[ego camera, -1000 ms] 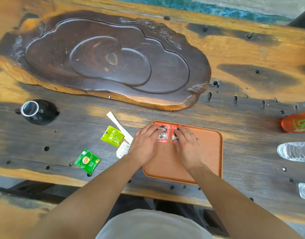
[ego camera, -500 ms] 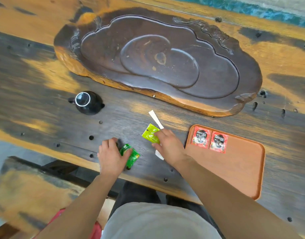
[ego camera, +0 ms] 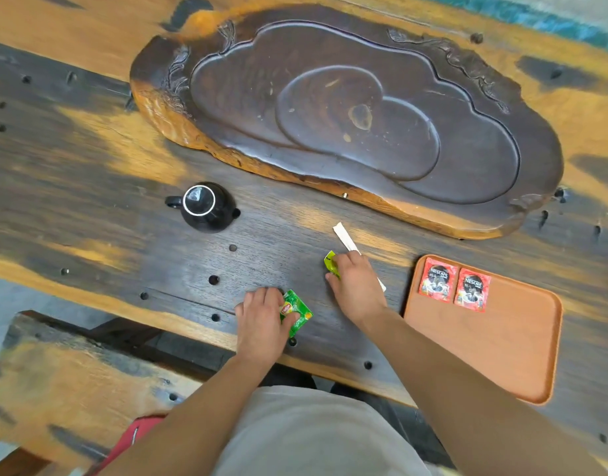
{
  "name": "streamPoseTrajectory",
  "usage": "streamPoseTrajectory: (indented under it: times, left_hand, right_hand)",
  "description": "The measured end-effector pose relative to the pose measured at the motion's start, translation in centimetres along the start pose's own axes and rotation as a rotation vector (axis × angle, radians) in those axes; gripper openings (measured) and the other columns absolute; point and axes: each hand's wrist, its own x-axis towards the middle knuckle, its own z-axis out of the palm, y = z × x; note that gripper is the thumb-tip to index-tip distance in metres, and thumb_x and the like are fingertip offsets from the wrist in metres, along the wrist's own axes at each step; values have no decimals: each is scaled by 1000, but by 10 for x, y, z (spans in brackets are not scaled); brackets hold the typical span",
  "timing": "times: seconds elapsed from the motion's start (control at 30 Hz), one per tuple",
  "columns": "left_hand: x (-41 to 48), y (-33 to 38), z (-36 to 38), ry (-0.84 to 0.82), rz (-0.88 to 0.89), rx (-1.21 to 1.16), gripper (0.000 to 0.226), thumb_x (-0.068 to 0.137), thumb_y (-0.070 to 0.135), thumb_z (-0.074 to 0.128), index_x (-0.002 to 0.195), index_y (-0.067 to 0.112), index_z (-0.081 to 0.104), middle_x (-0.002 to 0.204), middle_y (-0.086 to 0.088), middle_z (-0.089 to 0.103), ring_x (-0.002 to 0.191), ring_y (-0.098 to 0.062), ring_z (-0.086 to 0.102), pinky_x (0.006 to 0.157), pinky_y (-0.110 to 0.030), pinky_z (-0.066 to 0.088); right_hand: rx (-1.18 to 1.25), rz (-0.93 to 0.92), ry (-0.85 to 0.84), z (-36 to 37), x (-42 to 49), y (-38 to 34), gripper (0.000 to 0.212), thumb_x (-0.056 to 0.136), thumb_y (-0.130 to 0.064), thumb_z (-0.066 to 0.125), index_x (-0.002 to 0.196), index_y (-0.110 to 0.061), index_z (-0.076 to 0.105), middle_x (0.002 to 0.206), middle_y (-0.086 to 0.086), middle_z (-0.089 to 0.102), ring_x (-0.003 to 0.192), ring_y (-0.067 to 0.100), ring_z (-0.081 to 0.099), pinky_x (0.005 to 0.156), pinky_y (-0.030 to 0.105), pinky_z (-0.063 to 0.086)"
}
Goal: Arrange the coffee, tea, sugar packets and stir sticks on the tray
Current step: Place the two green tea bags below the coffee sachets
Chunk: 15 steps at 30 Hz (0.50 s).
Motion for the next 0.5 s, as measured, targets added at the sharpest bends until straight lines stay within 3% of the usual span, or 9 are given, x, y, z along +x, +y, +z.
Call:
streamPoseTrajectory:
  times: [0.07,0.17,0.3,0.43,0.5]
  left_hand:
    - [1,2,-2,-5,16,-17,32,80,38,78,97,26,53,98,5,58,98,-21,49,84,-39,37]
    - [5,3,-5,-8,11,-86,30,82,21,76,103,24,54,98,1,61,96,-24,51,85,-42,42]
    - [11,4,-8,11,-35,-312,37,84,-9,58,111,17,57,100,-2,52,86,-18,52,81,-36,47]
    - [18,7,-9,53,-116,-420,36,85,-11,56,114,11,64,104,-2,61,85,-16,59,88,-34,52]
    - [22,13,-13,40,-160,-476,30,87,-8,59,107,13,67,94,2,69,82,-12,64,85,-33,54]
  right_hand:
    - [146,60,25,-5,1,-5,21,97,-14,57,116,-5,63,112,17,64,105,36,57,83,35,43]
    - [400,193,61,-11,2,-6,9,98,-13,57,98,-5,61,89,11,63,81,31,54,64,34,31]
    - [770,325,82,-21,-5,0,5,97,-17,63,93,-15,66,86,10,69,74,25,62,63,41,54]
    - [1098,377,116,-34,-26,22,9,98,-9,63,105,-7,67,96,21,72,76,27,70,66,53,62]
    - [1158,379,177,-40,-40,40,10,96,-8,65,103,-2,67,94,19,74,76,27,72,69,44,62]
